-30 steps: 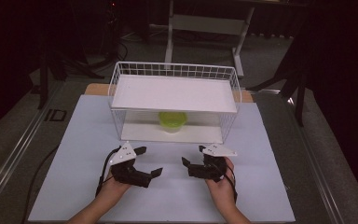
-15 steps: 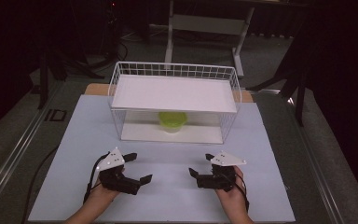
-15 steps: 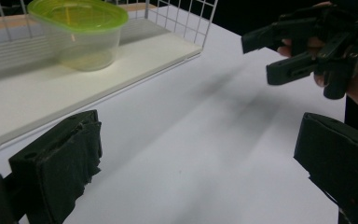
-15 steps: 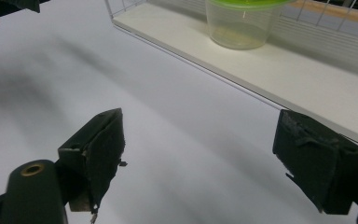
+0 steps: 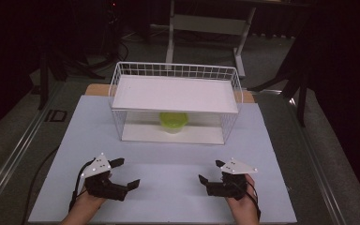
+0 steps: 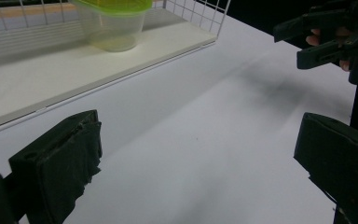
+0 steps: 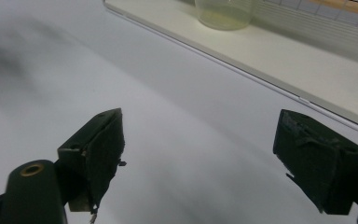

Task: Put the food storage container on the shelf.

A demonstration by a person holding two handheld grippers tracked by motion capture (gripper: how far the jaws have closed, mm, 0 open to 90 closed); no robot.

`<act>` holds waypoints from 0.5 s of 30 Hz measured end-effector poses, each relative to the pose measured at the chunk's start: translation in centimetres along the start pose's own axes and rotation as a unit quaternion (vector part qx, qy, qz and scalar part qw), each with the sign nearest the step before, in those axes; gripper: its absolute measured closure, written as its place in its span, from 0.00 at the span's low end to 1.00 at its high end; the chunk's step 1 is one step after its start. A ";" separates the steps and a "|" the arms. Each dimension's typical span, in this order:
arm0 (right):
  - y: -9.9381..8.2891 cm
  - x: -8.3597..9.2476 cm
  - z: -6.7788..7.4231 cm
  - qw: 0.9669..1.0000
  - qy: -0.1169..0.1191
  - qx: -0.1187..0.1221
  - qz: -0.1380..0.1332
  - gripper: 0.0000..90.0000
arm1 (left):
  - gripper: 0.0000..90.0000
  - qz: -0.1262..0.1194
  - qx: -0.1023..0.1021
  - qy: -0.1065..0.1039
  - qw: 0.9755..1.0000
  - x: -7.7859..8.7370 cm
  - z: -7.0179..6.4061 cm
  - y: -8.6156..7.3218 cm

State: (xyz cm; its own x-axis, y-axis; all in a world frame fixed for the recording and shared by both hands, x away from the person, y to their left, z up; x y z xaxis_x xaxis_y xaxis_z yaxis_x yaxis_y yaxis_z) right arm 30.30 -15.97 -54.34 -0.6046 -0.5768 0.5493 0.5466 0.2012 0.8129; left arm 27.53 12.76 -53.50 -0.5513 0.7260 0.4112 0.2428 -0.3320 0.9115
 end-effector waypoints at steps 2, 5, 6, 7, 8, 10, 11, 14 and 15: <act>-0.1 0.4 -0.2 1.000 0.000 0.003 -0.001 0.18 | 0.02 0.000 0.003 0.002 1.000 0.2 0.1 -0.2; -0.2 0.8 -0.5 1.000 -0.005 0.006 -0.004 0.18 | 0.02 -0.002 0.008 0.007 1.000 0.2 0.4 -0.4; -0.3 1.0 -0.6 1.000 -0.006 0.006 -0.002 0.18 | 0.02 -0.003 0.009 0.007 1.000 0.3 0.4 -0.5; -0.5 1.0 -0.6 1.000 -0.007 0.008 0.000 0.18 | 0.02 -0.003 0.008 0.007 1.000 0.3 0.5 -0.6; -0.6 1.1 -0.7 1.000 -0.009 0.010 0.000 0.18 | 0.02 -0.003 0.008 0.008 1.000 0.3 0.5 -0.6; -0.7 1.3 -0.9 1.000 -0.010 0.013 0.002 0.18 | 0.02 -0.005 0.009 0.001 1.000 0.3 0.4 -0.7; -0.8 1.4 -1.0 1.000 -0.011 0.013 0.001 0.18 | 0.02 -0.004 0.008 0.001 1.000 0.3 0.4 -0.8; -0.8 1.6 -1.3 1.000 -0.005 0.006 -0.002 0.18 | 0.02 -0.008 0.013 0.001 1.000 0.3 0.6 -0.9; -0.8 1.7 -1.4 1.000 -0.003 0.002 -0.005 0.18 | 0.02 -0.009 0.012 0.003 1.000 0.3 0.7 -1.0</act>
State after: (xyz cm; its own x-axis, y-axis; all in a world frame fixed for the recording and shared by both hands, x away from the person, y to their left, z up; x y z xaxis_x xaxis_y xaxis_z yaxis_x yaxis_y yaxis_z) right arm 29.67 -18.20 -54.32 -0.6143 -0.5737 0.5417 0.5371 0.1989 0.8197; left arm 27.68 13.70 -54.25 -0.5602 0.7281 0.3950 0.2523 -0.3042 0.9186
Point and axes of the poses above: each handheld gripper's, and its own axes: x roughly backward along the jaws, y roughly out of its top, z roughly to its left, the point moved 9 cm from there along -x, roughly forward along the jaws, and after that the axes turned 12 degrees about -x, right-handed, at the moved point
